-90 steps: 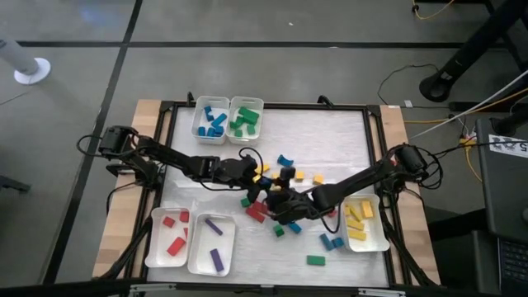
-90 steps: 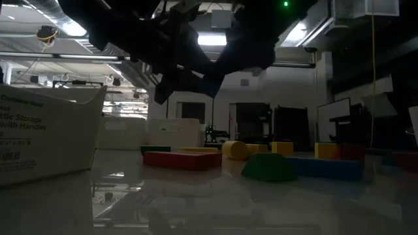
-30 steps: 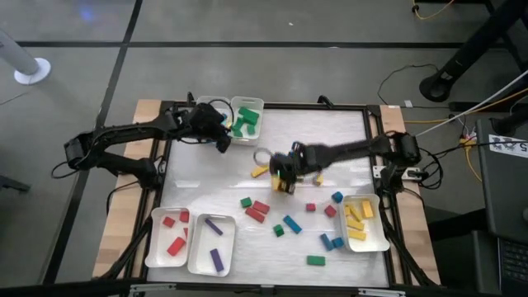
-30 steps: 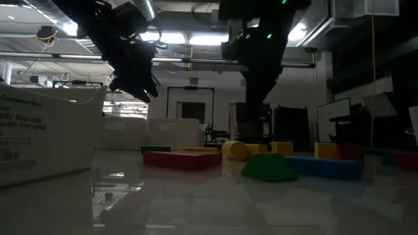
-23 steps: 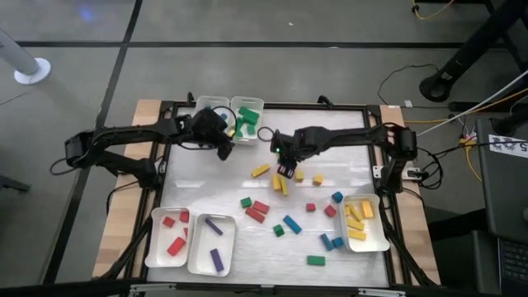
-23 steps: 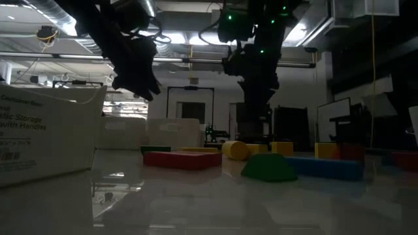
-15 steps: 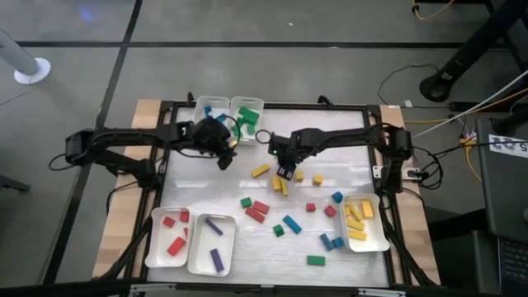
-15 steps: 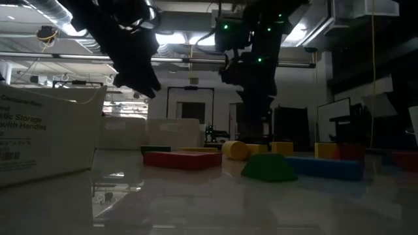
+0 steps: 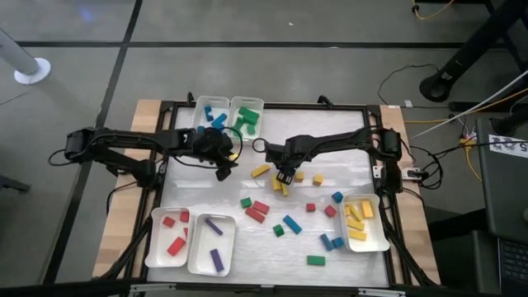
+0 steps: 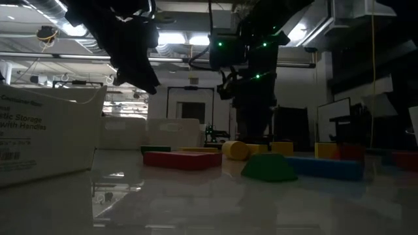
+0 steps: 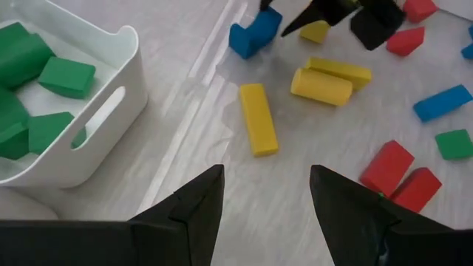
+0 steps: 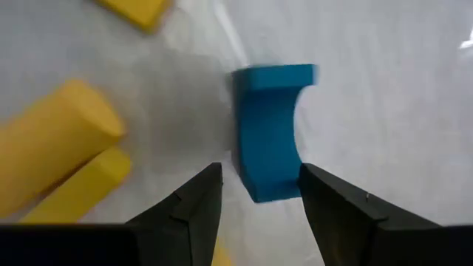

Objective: Sort blocks
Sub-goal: Put the blue block into the top left white bin

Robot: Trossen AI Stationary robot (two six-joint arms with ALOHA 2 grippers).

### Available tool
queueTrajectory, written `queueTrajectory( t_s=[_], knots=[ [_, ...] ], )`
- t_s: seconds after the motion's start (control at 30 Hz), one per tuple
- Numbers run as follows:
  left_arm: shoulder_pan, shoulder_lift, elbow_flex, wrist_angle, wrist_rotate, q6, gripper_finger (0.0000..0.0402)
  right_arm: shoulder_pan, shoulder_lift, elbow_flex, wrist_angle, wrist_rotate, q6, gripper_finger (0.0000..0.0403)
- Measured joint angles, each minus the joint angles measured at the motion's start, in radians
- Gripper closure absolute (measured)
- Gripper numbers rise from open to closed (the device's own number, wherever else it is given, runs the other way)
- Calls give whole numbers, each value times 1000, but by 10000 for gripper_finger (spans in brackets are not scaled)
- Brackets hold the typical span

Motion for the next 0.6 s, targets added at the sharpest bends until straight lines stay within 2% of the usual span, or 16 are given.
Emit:
queueTrajectory(
  t_s=[0.13, 0.3, 0.6],
  knots=[
    [-1, 0, 0, 2, 0, 0, 212, 0, 3, 0, 0, 69, -2, 221],
    [-1, 0, 0, 2, -1, 0, 212, 0, 3, 0, -10, 71, -7, 221],
    [-1, 0, 0, 2, -1, 0, 212, 0, -2, 0, -24, 72, -194, 221]
  ],
)
